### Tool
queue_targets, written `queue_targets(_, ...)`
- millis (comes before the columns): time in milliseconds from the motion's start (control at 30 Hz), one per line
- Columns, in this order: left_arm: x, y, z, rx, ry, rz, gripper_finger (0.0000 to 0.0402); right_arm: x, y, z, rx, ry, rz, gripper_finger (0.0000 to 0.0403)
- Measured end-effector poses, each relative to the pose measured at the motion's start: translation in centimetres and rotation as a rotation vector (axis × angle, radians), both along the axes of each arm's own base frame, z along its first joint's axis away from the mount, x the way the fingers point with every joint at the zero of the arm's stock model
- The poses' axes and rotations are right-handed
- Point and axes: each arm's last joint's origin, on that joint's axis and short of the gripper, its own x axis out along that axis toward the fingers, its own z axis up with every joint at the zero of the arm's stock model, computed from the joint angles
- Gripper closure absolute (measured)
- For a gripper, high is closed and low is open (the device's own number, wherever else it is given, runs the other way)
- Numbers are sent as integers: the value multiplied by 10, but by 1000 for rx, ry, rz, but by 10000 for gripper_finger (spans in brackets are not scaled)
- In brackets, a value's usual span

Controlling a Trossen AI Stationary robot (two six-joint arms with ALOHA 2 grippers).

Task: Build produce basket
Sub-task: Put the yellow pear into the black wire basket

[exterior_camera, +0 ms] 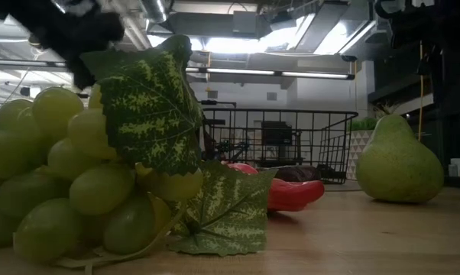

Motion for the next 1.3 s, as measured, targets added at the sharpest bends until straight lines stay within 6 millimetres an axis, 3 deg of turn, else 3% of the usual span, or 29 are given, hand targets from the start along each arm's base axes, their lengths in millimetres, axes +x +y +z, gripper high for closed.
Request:
queue_targets(300, 15, 0, 102, 325, -186, -20, 368, 0, 0, 0, -16, -4, 49, 148)
queue_targets(500, 29, 4, 134, 518, -326, -36, 368, 0, -1, 0, -40, -6, 42, 148)
queue_targets(800, 72, 30, 121, 539, -402, -28, 381, 0, -1, 0, -43, -7, 42, 148)
queue_targets(1033, 118, 39, 92, 564, -478, 4, 382, 0, -2, 0, -99, -14, 47, 148)
queue_targets(1167, 131, 42, 79, 592, -476, 16, 382, 0, -2, 0, -101, -14, 50, 148)
queue_targets(1300, 136, 47, 68, 671, -359, -3, 382, 0, -2, 0, -106, -15, 66, 148)
